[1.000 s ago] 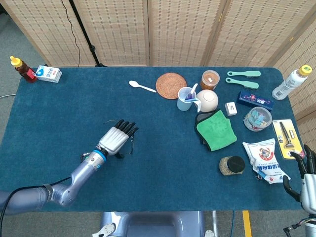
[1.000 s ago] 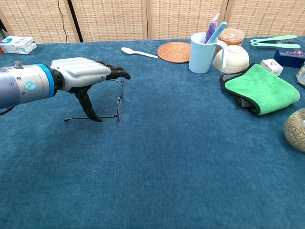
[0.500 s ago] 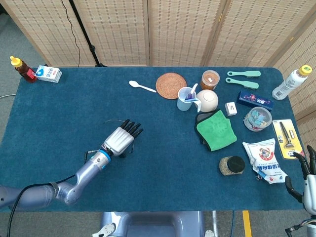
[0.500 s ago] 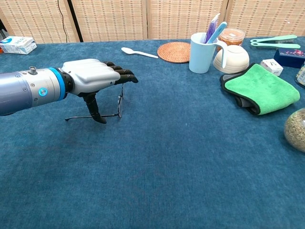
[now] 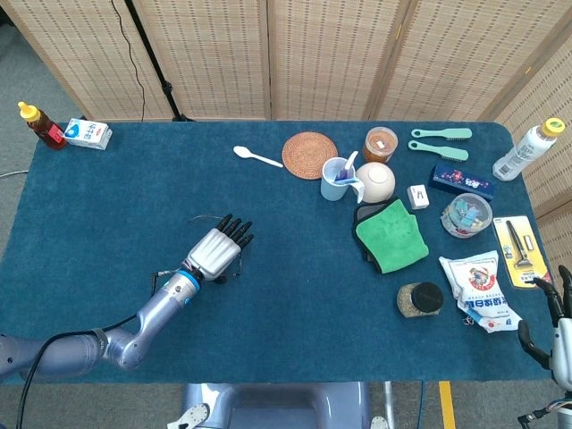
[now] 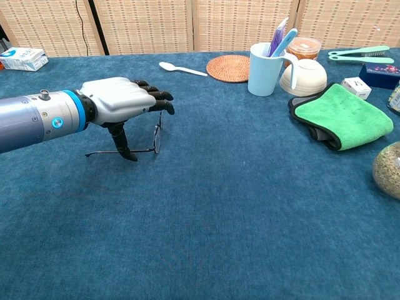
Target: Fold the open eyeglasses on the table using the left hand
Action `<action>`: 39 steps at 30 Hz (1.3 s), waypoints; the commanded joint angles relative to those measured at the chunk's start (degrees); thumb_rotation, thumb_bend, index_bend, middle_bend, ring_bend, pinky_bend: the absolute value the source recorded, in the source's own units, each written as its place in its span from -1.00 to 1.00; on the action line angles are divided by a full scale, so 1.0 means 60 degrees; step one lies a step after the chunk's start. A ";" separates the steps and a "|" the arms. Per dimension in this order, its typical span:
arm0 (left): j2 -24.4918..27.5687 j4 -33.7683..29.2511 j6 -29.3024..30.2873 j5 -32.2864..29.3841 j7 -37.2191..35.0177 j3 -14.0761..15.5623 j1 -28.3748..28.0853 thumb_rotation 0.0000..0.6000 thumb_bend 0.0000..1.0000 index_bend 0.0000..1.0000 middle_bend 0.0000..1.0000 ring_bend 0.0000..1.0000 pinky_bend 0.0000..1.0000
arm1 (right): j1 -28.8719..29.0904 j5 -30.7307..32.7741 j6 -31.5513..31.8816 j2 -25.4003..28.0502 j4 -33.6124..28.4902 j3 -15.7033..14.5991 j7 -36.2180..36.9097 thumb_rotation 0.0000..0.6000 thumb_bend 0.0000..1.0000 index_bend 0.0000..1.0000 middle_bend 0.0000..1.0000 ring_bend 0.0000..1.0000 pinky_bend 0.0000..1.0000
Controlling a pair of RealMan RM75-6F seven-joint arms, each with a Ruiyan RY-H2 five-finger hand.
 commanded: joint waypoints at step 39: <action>-0.0156 -0.0486 0.0322 -0.0267 0.0026 -0.0066 0.0057 0.96 -0.79 -0.39 -1.00 -1.00 -1.00 | -0.0066 0.0048 -0.0074 -0.0016 0.0062 -0.0015 0.0221 1.00 -0.14 -0.64 -1.00 -1.00 -1.00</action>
